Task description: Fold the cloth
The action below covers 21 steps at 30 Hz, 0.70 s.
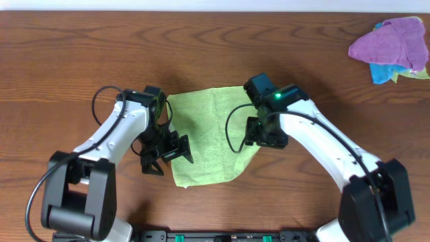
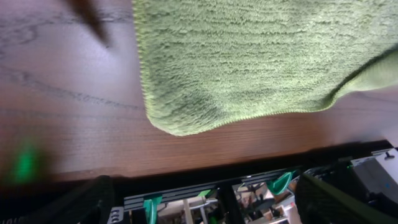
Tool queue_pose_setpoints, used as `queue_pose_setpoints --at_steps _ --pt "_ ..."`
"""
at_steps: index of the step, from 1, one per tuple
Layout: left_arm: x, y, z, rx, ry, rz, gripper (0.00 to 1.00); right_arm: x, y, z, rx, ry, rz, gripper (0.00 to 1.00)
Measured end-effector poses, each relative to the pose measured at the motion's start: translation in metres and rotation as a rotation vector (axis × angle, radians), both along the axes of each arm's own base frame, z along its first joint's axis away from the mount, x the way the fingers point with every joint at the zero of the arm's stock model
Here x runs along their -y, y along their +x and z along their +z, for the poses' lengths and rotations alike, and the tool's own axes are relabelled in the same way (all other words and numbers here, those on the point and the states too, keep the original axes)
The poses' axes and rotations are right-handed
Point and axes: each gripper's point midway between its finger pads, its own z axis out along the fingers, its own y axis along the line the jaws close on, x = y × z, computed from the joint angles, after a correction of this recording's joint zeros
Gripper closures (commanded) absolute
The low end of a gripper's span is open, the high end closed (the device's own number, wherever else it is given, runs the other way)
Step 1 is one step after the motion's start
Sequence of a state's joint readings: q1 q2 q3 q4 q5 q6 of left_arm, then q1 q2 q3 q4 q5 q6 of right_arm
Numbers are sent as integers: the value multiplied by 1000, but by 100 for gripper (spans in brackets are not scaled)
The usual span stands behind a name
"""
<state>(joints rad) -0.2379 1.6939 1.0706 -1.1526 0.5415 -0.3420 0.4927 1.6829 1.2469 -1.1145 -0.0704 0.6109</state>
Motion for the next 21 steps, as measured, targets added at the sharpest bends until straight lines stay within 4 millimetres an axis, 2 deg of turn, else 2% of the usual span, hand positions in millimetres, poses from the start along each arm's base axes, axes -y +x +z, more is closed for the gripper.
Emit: queue_pose_setpoints --at_steps 6,10,15,18,21 --pt "-5 1 21 96 5 -3 5 9 -10 36 73 17 -10 1" --pt "-15 -4 36 127 23 17 5 25 -28 59 95 -7 -43 1" --pt "-26 -2 52 193 23 78 4 35 -36 93 219 38 -91 1" --pt "-34 -5 71 262 17 134 5 50 -61 110 271 76 -133 1" --pt "-41 -21 79 338 2 204 5 71 -97 103 297 111 -197 1"
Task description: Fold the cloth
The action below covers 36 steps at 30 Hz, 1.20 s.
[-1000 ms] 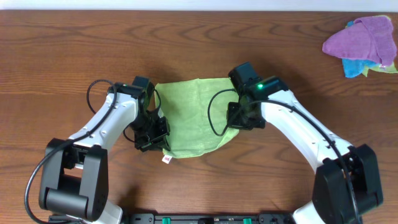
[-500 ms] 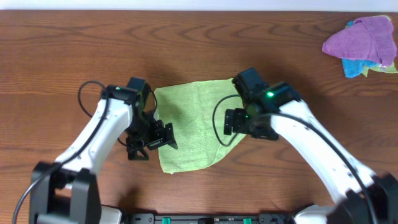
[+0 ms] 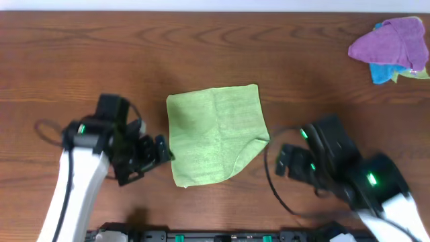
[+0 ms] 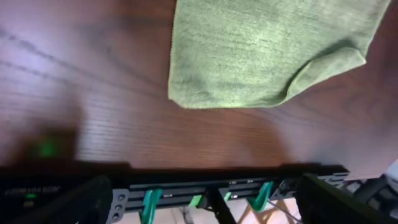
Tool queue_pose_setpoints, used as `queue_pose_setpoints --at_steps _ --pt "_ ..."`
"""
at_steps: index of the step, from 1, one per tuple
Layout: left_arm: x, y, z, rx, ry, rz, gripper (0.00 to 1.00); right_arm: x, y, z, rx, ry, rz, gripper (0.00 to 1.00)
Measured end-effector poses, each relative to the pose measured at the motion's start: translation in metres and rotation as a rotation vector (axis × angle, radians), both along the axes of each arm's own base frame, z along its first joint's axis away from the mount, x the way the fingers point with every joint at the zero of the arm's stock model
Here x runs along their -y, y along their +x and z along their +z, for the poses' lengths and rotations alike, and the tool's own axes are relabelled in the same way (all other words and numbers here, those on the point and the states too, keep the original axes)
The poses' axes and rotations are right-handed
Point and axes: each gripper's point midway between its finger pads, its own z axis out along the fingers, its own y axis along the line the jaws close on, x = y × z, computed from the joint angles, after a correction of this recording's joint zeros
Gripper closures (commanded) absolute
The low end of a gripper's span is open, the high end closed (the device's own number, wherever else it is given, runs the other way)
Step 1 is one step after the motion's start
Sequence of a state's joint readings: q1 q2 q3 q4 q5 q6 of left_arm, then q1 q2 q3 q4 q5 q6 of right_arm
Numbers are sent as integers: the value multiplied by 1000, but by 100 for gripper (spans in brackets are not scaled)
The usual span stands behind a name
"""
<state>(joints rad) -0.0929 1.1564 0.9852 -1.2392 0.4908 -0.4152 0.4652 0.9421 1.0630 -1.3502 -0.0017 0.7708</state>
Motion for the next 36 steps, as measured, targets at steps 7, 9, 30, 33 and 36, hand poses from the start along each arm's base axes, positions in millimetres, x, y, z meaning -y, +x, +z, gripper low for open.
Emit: queue_pose_setpoints --at_steps 7,9,30,33,36 --pt "11 -15 -25 141 -126 121 5 -3 -5 -39 120 125 -49 1" --pt "13 -11 -24 149 -147 143 5 -15 8 -53 126 158 -43 1" --pt "17 -1 -20 160 -182 193 5 -74 122 -120 90 331 -33 9" --pt "17 -1 -20 161 -182 193 5 -73 123 -119 90 336 -34 10" --pt "17 0 -19 167 -184 192 5 -74 125 -118 105 338 -23 12"
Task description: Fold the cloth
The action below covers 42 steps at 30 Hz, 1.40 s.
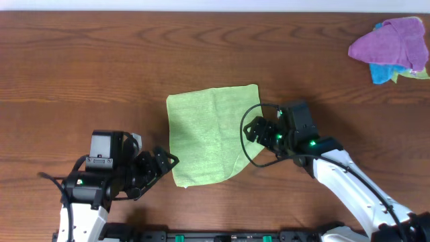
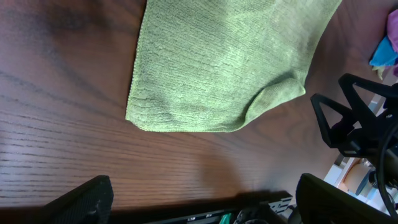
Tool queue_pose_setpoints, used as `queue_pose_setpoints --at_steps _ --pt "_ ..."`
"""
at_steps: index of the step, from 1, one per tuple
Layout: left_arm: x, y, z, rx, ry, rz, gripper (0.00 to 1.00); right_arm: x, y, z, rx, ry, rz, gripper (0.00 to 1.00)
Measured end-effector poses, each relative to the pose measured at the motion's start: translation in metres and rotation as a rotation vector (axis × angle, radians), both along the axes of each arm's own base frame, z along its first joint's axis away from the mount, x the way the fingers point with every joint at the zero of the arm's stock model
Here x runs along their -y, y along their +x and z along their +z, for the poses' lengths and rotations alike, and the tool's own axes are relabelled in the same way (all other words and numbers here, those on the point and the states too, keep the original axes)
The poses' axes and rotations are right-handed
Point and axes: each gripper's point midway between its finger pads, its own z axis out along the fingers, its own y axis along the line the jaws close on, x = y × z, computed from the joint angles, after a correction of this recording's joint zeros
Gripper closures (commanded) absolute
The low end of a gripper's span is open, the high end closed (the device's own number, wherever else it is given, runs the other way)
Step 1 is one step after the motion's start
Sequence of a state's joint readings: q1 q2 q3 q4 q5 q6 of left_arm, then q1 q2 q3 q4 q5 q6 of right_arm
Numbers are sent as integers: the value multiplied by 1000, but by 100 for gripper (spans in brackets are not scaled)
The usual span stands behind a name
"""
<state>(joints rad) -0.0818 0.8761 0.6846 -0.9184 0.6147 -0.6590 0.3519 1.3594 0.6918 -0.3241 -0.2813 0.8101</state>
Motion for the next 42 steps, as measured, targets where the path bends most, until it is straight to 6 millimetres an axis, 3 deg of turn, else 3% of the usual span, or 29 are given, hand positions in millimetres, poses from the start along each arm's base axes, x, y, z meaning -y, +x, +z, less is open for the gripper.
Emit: queue_pose_setpoints --at_steps 7,16,21,34,42 --pt "1 6 3 30 -3 0 5 -4 15 3 61 9 3 13" --pt "1 6 3 33 -8 -2 5 -9 25 -28 21 6 8 14" --pt "1 6 3 33 -9 -2 5 -13 24 -31 8 23 18 14" --pt "1 6 3 33 -9 -2 5 -15 -18 -45 -188 50 65 25" --pt "1 6 3 33 -9 -2 5 -9 -44 -48 -285 26 93 25"
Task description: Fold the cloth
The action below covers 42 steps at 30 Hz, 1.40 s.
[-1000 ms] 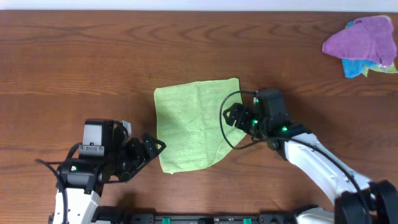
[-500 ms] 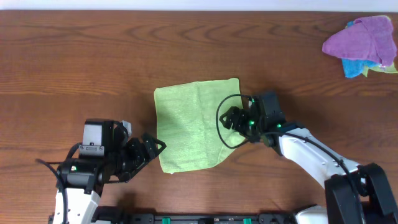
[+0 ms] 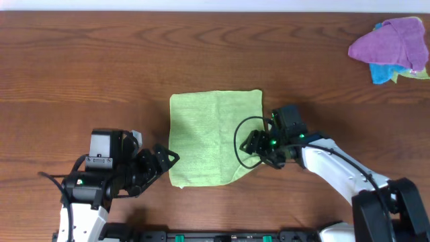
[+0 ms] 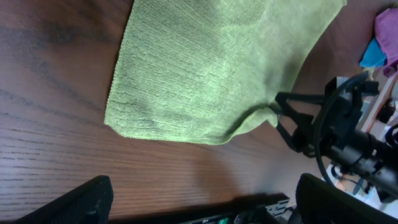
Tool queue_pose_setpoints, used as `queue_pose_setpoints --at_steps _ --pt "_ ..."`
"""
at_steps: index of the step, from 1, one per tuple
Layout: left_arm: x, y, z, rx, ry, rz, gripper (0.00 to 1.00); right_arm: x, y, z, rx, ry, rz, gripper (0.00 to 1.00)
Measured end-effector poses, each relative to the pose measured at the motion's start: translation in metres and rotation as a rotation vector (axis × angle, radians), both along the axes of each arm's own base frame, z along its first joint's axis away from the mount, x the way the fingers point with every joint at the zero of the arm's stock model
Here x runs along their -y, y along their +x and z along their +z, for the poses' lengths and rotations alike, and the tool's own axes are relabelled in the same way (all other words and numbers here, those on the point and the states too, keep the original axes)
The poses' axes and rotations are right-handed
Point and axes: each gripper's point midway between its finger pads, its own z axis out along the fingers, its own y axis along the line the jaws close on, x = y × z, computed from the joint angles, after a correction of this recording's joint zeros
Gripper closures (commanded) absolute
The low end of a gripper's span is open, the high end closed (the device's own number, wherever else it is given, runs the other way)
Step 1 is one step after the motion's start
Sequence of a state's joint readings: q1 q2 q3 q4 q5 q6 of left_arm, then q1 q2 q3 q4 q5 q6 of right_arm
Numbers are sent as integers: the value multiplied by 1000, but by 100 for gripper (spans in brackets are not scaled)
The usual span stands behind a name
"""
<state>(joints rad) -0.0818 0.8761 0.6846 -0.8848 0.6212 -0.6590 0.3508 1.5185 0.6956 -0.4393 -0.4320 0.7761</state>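
Observation:
A light green cloth (image 3: pixel 211 138) lies flat in the middle of the wooden table; its lower right corner is turned under into a small fold (image 4: pixel 264 115). My left gripper (image 3: pixel 165 160) is open just left of the cloth's lower left corner, clear of it; its two fingertips (image 4: pixel 68 202) sit far apart with nothing between them. My right gripper (image 3: pixel 250 144) is low at the cloth's lower right edge. The left wrist view shows the right gripper (image 4: pixel 283 115) with its fingers spread on either side of the folded corner.
A heap of purple and blue cloths (image 3: pixel 393 44) sits at the far right corner of the table. A black rail with green clips (image 3: pixel 222 236) runs along the table's near edge. The right arm's cable loops over the cloth's right side.
My right gripper has moved from beside the cloth's right edge down to its folded lower right corner. The cloth has shifted slightly. My left arm has stayed where it was.
First both grippers were at the cloth, left at its left edge and right over its right side. Then both were drawn back toward the table's near edge, away from the cloth. Later the left stood open by the lower left corner, with the right now at the folded corner.

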Motion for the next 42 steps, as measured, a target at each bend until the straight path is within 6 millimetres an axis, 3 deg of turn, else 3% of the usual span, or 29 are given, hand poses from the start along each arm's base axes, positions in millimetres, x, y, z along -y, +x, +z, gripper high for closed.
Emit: queue_pose_setpoints --at_steps 9,17,19,25,36,42 --pt "0 0 0 0 0 0 5 14 -15 33 51 -41 28 25" --pt "0 1 0 5 -1 0 5 24 -35 33 -2 -81 55 25" --pt "0 1 1 5 -1 0 5 22 -30 34 20 -75 59 26" --pt "0 1 1 7 -1 0 5 8 9 51 203 -15 56 30" --pt "1 6 3 27 -4 3 5 -3 26 31 199 -1 52 31" --pt "1 6 3 19 -8 14 5 -14 16 13 136 -8 81 32"
